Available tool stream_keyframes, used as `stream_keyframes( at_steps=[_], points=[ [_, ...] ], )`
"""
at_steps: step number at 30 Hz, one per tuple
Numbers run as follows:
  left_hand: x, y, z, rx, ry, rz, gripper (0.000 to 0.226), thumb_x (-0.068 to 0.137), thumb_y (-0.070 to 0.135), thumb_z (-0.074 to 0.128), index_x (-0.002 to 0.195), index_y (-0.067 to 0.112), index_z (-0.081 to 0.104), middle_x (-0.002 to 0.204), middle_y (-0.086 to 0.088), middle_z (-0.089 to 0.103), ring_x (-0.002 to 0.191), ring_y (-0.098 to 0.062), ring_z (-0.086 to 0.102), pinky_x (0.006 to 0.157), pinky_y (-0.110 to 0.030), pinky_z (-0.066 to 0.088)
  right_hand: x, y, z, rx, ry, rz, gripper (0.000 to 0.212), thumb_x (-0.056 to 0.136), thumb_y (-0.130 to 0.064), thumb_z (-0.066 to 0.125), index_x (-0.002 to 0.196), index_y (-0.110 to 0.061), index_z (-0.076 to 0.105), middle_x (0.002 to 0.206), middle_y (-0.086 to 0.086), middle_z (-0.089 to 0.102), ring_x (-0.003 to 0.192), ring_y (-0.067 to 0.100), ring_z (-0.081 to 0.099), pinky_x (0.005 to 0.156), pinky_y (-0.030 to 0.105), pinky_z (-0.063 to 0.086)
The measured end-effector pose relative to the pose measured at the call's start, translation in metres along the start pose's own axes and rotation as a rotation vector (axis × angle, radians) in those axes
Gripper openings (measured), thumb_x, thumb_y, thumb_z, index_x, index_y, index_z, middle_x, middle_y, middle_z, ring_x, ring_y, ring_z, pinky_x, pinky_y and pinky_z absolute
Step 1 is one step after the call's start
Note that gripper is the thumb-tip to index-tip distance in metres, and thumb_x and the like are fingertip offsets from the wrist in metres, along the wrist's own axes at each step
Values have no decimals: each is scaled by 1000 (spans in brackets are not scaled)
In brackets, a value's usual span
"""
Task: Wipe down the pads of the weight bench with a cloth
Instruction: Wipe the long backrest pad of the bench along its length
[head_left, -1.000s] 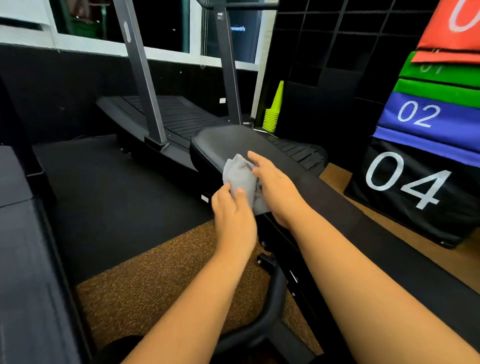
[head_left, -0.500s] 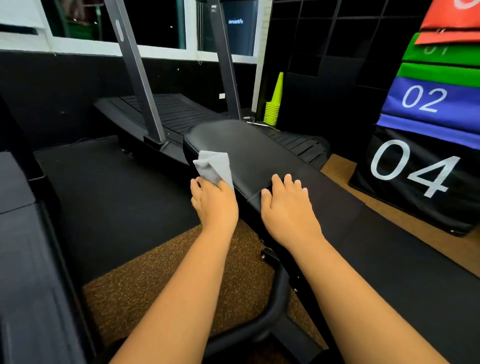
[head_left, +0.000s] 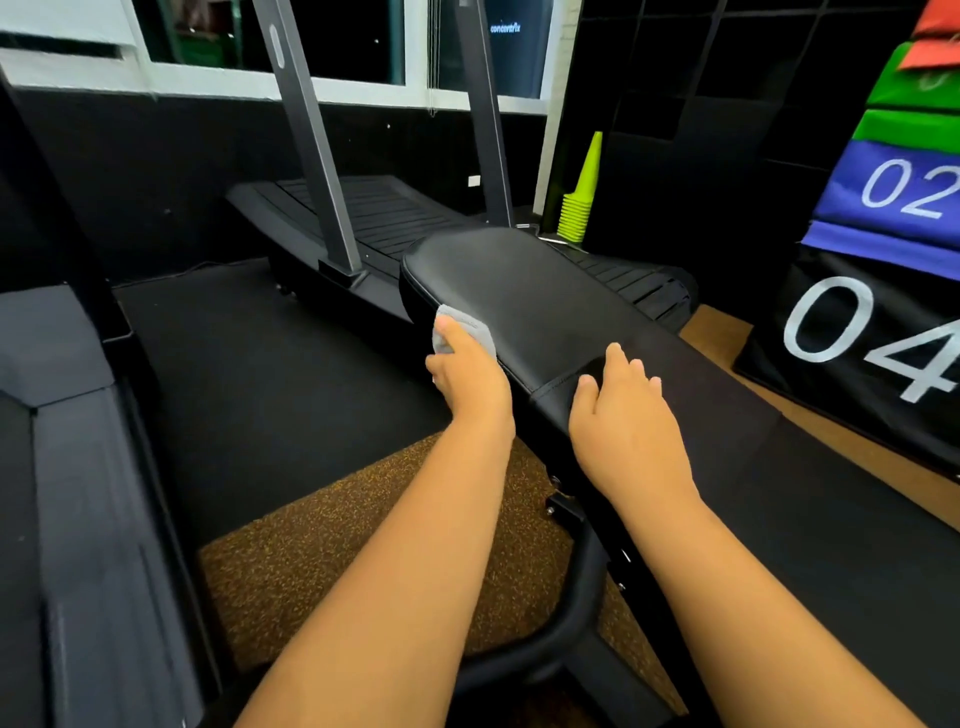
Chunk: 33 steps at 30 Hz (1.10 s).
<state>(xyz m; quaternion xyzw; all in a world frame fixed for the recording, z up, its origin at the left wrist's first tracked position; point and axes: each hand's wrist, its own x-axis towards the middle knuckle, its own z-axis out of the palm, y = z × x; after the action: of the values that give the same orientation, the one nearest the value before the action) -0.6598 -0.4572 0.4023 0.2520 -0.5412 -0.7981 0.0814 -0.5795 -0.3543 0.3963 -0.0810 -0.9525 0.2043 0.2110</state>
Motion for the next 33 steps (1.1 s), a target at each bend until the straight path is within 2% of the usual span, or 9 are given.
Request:
stream_keyframes(
  at_steps=[5, 8, 11, 13, 16, 19, 25, 29, 33],
  points=[
    [-37, -42, -2, 117, -69, 125, 64, 99, 55, 30, 136, 3, 39, 139, -18, 48, 122, -29, 49, 93, -31, 38, 5, 4, 6, -32, 67, -49, 36, 98, -17, 34, 131, -3, 39, 112, 12, 51, 100, 30, 44, 79, 38, 37],
    [-32, -48, -3, 131, -88, 116, 61, 101, 52, 29, 133, 1, 40, 135, -18, 49, 121, -32, 50, 92, -34, 40, 7, 5, 10, -45, 93, -68, 28, 97, -11, 35, 122, -2, 43, 105, 12, 49, 86, 22, 33, 75, 35, 31],
    [-2, -30, 6, 147, -58, 170, 64, 99, 49, 30, 123, -9, 44, 126, -29, 56, 112, -44, 54, 86, -43, 46, 8, 6, 11, -43, 99, -77, 27, 97, -9, 36, 121, -1, 43, 105, 14, 50, 84, 20, 28, 76, 34, 30],
    [6, -23, 8, 179, -34, 156, 64, 98, 53, 34, 128, -2, 46, 127, -24, 56, 112, -41, 55, 85, -39, 45, 7, 6, 11, -35, 106, -74, 27, 97, -10, 35, 120, -2, 43, 106, 13, 50, 84, 19, 28, 75, 35, 31],
    [-14, -29, 1, 253, -66, 162, 71, 96, 55, 42, 144, 3, 32, 141, -18, 45, 121, -35, 50, 91, -35, 42, 7, 6, 11, -30, 116, -67, 26, 97, -12, 36, 120, -4, 43, 106, 12, 49, 84, 18, 29, 73, 34, 32],
    [-38, -45, -9, 336, -136, 228, 73, 98, 50, 41, 147, -1, 24, 148, -19, 35, 129, -35, 43, 105, -43, 39, 7, 4, 10, -29, 123, -71, 26, 96, -11, 36, 120, -2, 43, 105, 12, 50, 85, 18, 29, 73, 35, 32],
    [-20, -20, 1, 391, -115, 103, 78, 95, 49, 49, 148, 1, 20, 145, -19, 39, 123, -37, 48, 102, -46, 42, 8, 5, 10, -1, 105, -50, 26, 97, -11, 36, 121, -4, 42, 101, 8, 45, 88, 18, 31, 75, 35, 33],
    [-25, -20, 2, 372, -93, 129, 85, 91, 53, 54, 149, 2, 17, 148, -18, 35, 123, -38, 47, 101, -49, 42, 5, 4, 8, -9, 96, -46, 28, 97, -10, 35, 123, -4, 41, 100, 8, 45, 86, 18, 29, 73, 36, 34],
    [-42, -38, -6, 411, -155, 197, 96, 92, 48, 55, 153, 2, -4, 157, -16, 22, 135, -36, 35, 108, -44, 36, 5, 4, 7, -3, 101, -62, 32, 97, -10, 36, 127, -2, 40, 96, 4, 42, 85, 19, 30, 73, 35, 32]
  ],
)
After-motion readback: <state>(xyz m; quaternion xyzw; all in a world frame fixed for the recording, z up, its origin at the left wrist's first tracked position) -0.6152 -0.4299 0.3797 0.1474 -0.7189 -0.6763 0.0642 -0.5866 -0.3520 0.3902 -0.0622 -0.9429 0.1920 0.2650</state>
